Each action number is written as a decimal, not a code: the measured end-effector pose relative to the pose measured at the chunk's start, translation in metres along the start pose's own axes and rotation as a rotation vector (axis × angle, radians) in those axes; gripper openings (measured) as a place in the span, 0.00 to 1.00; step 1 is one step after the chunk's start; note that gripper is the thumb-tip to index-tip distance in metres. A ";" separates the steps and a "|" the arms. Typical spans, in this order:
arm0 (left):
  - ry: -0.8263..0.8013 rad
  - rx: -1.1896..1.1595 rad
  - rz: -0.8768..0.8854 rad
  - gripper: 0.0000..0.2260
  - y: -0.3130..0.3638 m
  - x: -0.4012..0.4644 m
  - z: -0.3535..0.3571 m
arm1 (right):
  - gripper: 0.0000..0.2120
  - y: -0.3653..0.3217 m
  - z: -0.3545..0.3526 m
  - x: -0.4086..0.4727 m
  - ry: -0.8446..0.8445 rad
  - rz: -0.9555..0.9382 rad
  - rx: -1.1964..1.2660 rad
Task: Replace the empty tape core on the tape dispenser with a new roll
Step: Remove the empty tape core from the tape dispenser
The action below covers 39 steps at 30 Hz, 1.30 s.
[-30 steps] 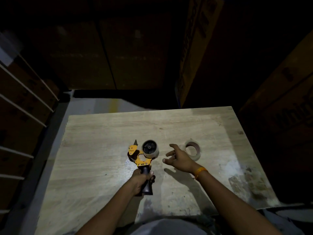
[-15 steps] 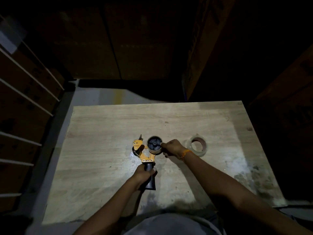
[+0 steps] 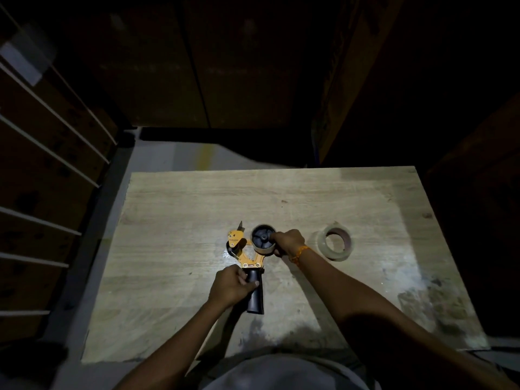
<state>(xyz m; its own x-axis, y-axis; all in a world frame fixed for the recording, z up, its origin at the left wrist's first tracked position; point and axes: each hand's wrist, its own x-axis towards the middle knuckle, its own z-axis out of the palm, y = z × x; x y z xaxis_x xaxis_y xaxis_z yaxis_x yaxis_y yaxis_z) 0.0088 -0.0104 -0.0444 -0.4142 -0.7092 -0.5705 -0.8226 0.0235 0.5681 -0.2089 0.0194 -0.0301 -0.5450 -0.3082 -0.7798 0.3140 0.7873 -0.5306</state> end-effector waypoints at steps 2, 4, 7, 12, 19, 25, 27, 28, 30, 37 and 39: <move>0.103 0.034 0.027 0.18 0.008 -0.001 -0.011 | 0.13 -0.003 0.002 -0.001 0.011 0.028 0.054; 0.173 0.056 0.055 0.17 0.019 0.002 -0.024 | 0.13 -0.007 0.006 -0.001 0.036 0.061 0.089; 0.227 0.070 0.099 0.14 0.034 0.008 -0.039 | 0.09 -0.008 0.013 0.003 0.067 0.085 0.090; 0.211 0.011 0.235 0.09 0.040 0.031 -0.047 | 0.11 -0.014 0.011 -0.009 0.094 0.041 0.077; 0.195 0.306 0.523 0.14 0.063 0.070 -0.051 | 0.10 -0.014 0.010 -0.003 0.054 0.039 -0.017; 0.061 0.587 0.578 0.17 0.089 0.104 -0.052 | 0.18 -0.010 0.017 0.003 0.092 0.085 0.019; 0.012 0.655 0.586 0.16 0.097 0.113 -0.052 | 0.26 -0.009 0.015 0.006 0.065 0.092 0.064; -0.032 0.692 0.575 0.15 0.100 0.117 -0.052 | 0.29 -0.007 0.015 0.007 0.057 0.086 0.085; -0.127 0.773 0.545 0.13 0.104 0.123 -0.051 | 0.27 -0.006 0.015 0.010 0.043 0.085 0.103; -0.326 0.861 0.412 0.13 0.107 0.146 -0.045 | 0.20 -0.006 0.011 0.017 0.006 0.082 0.050; -0.348 0.866 0.367 0.14 0.108 0.153 -0.045 | 0.17 -0.009 0.005 0.014 -0.001 0.068 0.005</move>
<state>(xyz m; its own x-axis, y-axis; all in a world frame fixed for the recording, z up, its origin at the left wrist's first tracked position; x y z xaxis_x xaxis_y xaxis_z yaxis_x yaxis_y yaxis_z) -0.1261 -0.1481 -0.0432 -0.6762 -0.3132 -0.6669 -0.5639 0.8025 0.1949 -0.2151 0.0051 -0.0377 -0.5214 -0.2550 -0.8143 0.3536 0.8040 -0.4781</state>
